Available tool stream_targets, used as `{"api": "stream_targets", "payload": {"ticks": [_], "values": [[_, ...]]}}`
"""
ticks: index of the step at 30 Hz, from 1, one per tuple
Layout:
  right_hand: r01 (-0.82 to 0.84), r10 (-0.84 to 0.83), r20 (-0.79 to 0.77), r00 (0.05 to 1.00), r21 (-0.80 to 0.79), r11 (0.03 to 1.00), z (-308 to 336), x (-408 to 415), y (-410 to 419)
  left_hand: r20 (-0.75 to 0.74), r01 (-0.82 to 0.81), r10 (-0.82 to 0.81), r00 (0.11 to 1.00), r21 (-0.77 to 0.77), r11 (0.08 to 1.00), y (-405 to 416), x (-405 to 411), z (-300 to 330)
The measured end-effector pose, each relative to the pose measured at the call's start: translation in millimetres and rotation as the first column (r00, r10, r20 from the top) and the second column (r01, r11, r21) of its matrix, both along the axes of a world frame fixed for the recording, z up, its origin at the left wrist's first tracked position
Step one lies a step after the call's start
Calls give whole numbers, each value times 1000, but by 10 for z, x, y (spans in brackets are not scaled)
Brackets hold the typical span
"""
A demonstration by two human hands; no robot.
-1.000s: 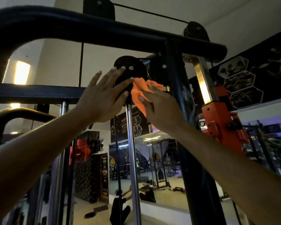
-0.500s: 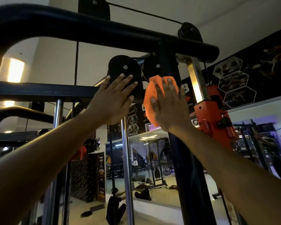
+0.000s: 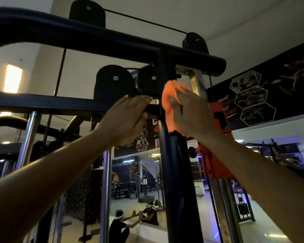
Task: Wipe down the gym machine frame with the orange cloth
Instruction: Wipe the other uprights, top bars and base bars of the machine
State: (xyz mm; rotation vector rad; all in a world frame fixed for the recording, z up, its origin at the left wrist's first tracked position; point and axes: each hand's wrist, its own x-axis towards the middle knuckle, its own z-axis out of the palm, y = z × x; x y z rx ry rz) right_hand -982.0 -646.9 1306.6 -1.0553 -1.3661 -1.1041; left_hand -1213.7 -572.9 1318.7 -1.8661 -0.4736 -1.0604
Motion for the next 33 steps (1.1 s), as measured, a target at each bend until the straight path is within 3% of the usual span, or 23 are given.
{"api": "stream_targets", "payload": {"ticks": [2, 6, 12, 17, 22, 27, 30, 33], "values": [[2, -1, -104, 995, 10, 1000, 157, 36, 11, 44, 27, -28, 999, 16, 999, -59, 107, 146], [-26, 5, -132, 991, -160, 987, 81, -73, 390, 128, 56, -58, 990, 15, 998, -100, 286, 477], [-171, 152, -189, 970, -91, 981, 618, -71, 519, 102, -22, 21, 995, 12, 1000, -22, 450, 826], [-263, 242, -155, 958, -127, 956, 832, -39, 476, 138, -63, 57, 989, 40, 997, 91, 477, 944], [-83, 77, -109, 991, -57, 995, 544, 122, 576, 198, -6, -6, 980, 62, 998, 134, 475, 914], [-303, 292, -99, 951, -126, 944, 980, 83, 549, 221, 43, -54, 974, 53, 998, 149, 440, 904], [-334, 316, -131, 940, -161, 929, 1119, 82, 540, 263, 81, -92, 960, 53, 995, 143, 415, 885], [-325, 318, -77, 945, -114, 939, 855, 107, 565, 288, 106, -118, 950, 60, 993, 144, 407, 851]]}}
